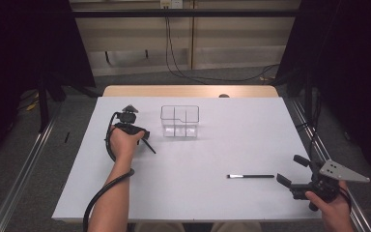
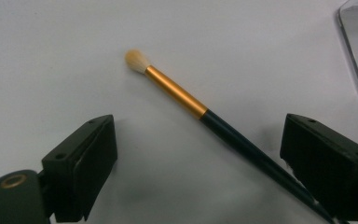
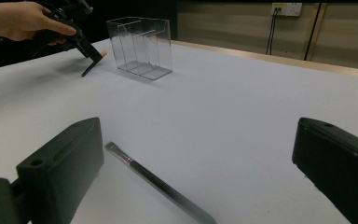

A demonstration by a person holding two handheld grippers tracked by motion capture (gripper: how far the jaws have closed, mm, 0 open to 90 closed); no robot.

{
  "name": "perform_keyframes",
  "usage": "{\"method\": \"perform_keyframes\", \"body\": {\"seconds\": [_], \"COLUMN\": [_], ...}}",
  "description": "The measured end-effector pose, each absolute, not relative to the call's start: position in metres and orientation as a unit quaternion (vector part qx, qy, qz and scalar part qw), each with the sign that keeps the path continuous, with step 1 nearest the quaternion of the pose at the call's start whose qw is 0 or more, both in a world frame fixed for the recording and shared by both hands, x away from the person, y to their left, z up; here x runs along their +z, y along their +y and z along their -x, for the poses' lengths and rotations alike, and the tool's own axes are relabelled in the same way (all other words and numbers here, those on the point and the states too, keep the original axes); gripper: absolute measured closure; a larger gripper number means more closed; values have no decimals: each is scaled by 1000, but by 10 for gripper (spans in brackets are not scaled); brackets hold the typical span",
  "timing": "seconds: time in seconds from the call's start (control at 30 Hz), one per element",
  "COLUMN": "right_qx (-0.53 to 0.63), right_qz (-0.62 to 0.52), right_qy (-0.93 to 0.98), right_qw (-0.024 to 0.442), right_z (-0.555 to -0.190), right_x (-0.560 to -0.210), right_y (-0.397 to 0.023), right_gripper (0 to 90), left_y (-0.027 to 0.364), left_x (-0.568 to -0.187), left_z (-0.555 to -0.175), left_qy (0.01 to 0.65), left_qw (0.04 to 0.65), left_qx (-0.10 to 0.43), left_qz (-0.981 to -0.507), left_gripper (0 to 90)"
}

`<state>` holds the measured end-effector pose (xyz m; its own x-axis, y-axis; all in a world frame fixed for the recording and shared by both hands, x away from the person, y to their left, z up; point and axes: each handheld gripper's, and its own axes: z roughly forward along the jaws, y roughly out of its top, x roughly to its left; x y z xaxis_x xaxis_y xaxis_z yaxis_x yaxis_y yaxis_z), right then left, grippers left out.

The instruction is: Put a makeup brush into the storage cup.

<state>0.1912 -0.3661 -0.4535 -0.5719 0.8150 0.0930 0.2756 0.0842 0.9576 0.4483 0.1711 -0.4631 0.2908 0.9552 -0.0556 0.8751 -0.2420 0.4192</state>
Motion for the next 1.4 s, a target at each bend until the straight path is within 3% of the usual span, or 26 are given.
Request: {"method": "perform_keyframes", "body": {"seconds": [0.33,0.57,0.73,1.0,1.27,1.4], "right_qx": [551,552,553,552,551,550], "right_qz": [-391,-392,-390,-390,-390,-390], "right_qy": [695,695,695,695,696,698], "right_qw": [244,245,244,243,243,242], "right_z": [-192,-192,-192,-191,-191,-192], "right_x": [-454,-454,-453,-453,-454,-454], "right_y": [-365,-366,-365,-366,-366,-366], "right_gripper": [16,17,18,18,20,20], "left_y": [167,168,170,171,172,172], "left_x": [-462,-454,-453,-451,-451,-450], "left_z": [-446,-443,-442,-443,-443,-443], "left_qy": [584,574,574,575,587,597], "left_qw": [165,154,152,141,139,133], "left_qx": [118,102,97,88,84,77], "left_qz": [-786,-798,-798,-801,-793,-787], "left_gripper": [195,461,566,657,682,786]}}
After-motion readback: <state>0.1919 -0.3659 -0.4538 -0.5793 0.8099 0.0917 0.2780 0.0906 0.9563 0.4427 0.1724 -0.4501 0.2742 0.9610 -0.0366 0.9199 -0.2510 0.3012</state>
